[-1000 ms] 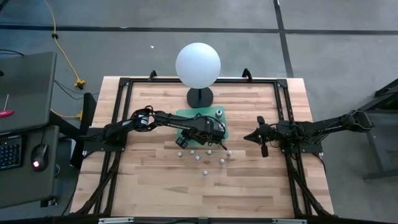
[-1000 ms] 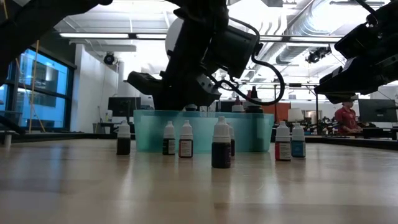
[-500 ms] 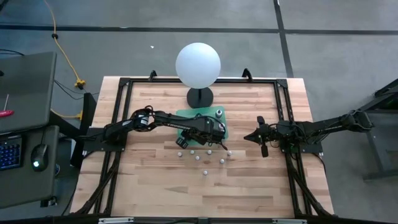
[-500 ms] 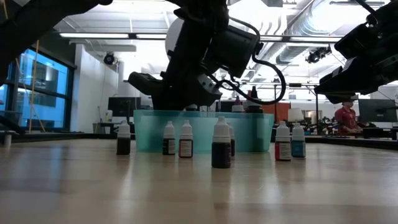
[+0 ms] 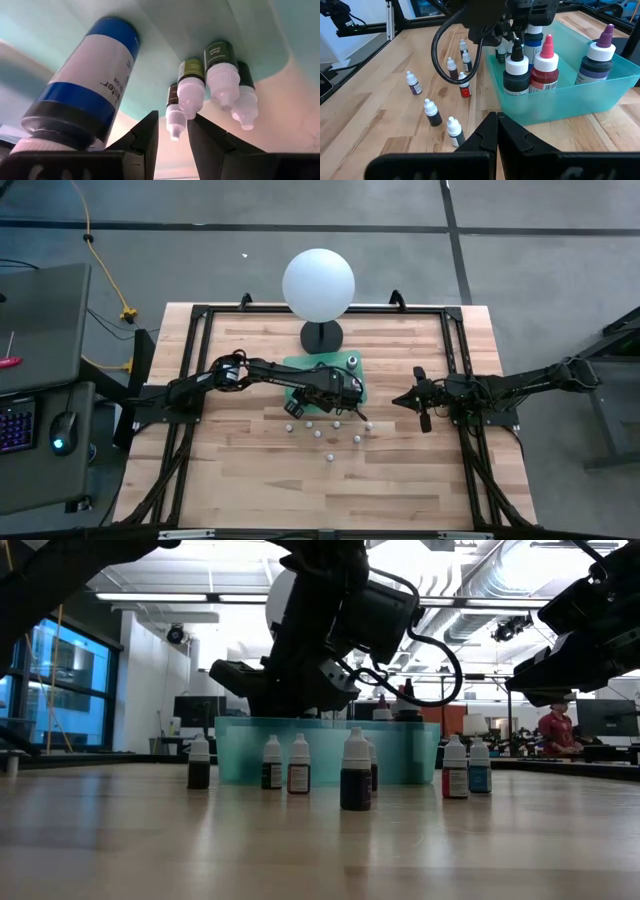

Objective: Pick & Place food coloring
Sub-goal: Put the small green food coloring bottle into the bin, then put the top small purple food coloring bottle into the bin

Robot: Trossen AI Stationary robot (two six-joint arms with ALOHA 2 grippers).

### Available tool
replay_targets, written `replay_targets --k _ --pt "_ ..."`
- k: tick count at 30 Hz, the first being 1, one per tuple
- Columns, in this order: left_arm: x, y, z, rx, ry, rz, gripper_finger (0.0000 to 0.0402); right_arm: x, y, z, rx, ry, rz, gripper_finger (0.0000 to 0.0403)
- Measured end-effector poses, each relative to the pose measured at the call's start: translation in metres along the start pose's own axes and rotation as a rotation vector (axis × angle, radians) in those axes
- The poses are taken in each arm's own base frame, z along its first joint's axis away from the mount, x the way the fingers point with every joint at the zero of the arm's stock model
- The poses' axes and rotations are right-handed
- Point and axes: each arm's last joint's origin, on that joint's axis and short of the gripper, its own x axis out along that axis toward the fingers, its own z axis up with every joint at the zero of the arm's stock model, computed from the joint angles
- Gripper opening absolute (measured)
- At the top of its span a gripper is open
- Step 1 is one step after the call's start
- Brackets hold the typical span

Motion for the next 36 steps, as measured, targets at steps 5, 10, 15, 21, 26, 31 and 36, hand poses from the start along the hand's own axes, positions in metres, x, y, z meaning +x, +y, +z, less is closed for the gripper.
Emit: replay_targets --k 5,10,15,21,26,31,36 --pt "-0.001 0.0 -0.002 -0.014 0.008 -0.001 0.0101 0.0 0.0 0.0 0.0 0.0 0.0 0.0" --pt "-0.005 0.001 -0.004 -0.039 0.01 -0.001 0.0101 0.0 0.0 0.0 0.0 0.0 0.0 0.0" --pt "-0.023 0.006 -0.004 -0.065 -0.053 0.036 0.0101 0.0 0.0 0.0 0.0 0.001 0.0 0.0" --pt "-0.055 0.014 -0.009 -0.143 -0.167 0.086 0.0101 0.0 0.0 0.0 0.0 0.0 0.0 0.0" --pt "-0.097 0.02 -0.028 -0.299 -0.354 0.066 0.0101 0.0 0.0 0.0 0.0 0.0 0.0 0.0" --pt "-0.13 0.015 -0.066 -0.461 -0.459 0.044 0.0101 0.0 0.0 0.0 0.0 0.001 0.0 0.0" --pt "-0.16 0.009 -0.107 -0.665 -0.572 0.023 0.0101 0.0 0.0 0.0 0.0 0.001 0.0 0.0"
